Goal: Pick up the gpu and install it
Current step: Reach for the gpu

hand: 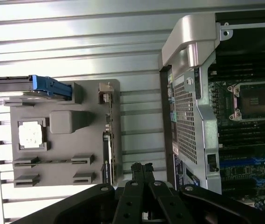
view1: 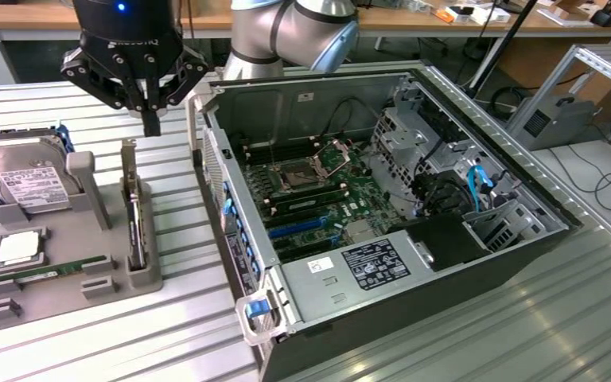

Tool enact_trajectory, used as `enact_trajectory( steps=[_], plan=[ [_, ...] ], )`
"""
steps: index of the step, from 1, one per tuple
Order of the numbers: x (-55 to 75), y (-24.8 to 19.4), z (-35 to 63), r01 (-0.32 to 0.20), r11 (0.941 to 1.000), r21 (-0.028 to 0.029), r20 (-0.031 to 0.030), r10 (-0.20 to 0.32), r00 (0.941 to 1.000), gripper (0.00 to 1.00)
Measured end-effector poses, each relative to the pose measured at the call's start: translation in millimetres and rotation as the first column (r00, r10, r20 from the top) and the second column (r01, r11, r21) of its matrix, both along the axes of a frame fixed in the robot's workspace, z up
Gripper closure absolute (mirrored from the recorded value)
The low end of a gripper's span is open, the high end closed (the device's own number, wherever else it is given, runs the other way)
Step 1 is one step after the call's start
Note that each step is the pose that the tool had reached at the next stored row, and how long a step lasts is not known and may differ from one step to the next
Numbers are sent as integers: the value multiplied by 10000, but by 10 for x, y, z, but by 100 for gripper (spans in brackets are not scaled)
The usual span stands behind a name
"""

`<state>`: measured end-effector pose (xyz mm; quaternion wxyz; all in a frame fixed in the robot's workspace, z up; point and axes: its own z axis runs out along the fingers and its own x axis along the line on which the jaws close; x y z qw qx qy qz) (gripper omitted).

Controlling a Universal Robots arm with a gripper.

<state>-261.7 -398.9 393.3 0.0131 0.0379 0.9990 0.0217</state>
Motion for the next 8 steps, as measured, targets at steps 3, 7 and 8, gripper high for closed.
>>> enact_trajectory(
  steps=[3,7,8],
  plan=[
    [-20,0,0,0,10000,0,0,0,10000,89],
    [-45,0,0,0,10000,0,0,0,10000,89],
    [-52,0,0,1,10000,0,-1,-1,10000,89]
  ],
)
